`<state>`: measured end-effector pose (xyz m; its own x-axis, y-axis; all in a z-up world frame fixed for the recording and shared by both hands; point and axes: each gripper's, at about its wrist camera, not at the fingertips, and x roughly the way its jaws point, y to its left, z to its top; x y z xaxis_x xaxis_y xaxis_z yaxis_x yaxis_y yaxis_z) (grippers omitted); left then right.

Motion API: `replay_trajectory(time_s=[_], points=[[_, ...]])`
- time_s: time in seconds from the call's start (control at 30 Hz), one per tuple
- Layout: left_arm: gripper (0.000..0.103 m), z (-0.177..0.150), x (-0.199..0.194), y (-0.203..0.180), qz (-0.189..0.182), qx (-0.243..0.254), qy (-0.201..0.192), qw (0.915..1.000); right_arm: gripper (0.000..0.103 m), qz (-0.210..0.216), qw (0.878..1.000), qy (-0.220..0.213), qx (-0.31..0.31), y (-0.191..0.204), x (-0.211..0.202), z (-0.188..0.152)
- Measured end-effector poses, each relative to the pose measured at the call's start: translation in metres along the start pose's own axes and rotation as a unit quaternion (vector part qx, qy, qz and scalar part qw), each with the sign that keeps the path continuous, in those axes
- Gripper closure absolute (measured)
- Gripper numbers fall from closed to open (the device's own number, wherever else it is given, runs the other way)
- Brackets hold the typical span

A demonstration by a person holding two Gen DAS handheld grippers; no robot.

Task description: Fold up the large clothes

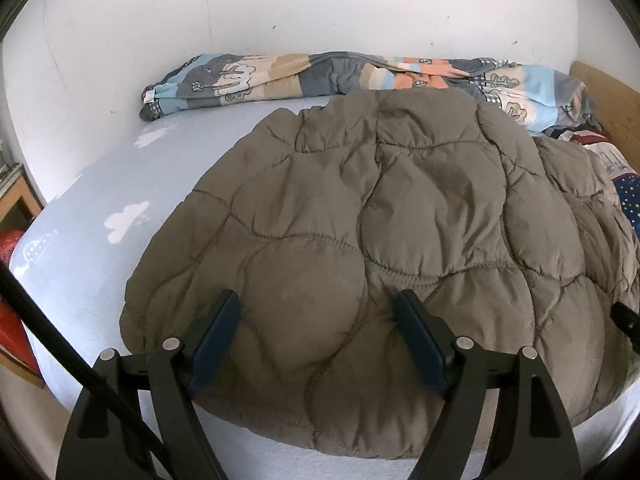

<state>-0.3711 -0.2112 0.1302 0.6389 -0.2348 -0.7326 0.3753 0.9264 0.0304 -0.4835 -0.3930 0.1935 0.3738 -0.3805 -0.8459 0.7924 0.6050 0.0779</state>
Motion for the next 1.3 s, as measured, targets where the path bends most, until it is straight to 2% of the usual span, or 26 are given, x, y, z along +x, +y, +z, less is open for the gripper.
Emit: replay_trajectory(time_s=[0.1,0.2,0.27,0.4,0.67,0.93,1.07,1.2,1.3], points=[[0.023,0.0,-0.014,0.001,-0.014,-0.001,-0.01,0.9999,0.007,-0.004,0.999,-0.038,-0.025,0.012,-0.019,0.001],[0.023,-0.004,-0.039,-0.002,-0.025,0.009,-0.037,0.999,0.007,-0.002,0.996,-0.072,-0.047,0.021,-0.047,0.0],[0.023,-0.007,-0.065,-0.005,-0.04,0.018,-0.055,0.9975,0.007,0.006,0.993,-0.101,-0.058,0.027,-0.073,-0.003],[0.021,-0.011,-0.112,-0.003,-0.056,0.02,-0.085,0.9946,0.007,0.038,0.989,-0.126,-0.061,0.036,-0.118,-0.015],[0.009,-0.002,-0.192,0.009,-0.033,0.027,-0.16,0.9862,0.006,0.073,0.977,-0.183,-0.078,0.053,-0.199,-0.013],[0.007,0.015,-0.23,0.015,-0.022,0.022,-0.181,0.9831,0.002,0.097,0.97,-0.204,-0.092,0.062,-0.246,-0.009],[0.006,0.019,-0.24,0.016,-0.022,0.023,-0.19,0.9812,0.001,0.096,0.967,-0.213,-0.101,0.067,-0.257,-0.011],[0.006,0.025,-0.245,0.011,0.009,0.016,-0.193,0.981,0.0,0.088,0.966,-0.215,-0.112,0.074,-0.26,-0.009],[0.006,0.027,-0.246,0.008,0.005,0.022,-0.19,0.9815,0.0,0.081,0.967,-0.215,-0.114,0.076,-0.26,-0.007]])
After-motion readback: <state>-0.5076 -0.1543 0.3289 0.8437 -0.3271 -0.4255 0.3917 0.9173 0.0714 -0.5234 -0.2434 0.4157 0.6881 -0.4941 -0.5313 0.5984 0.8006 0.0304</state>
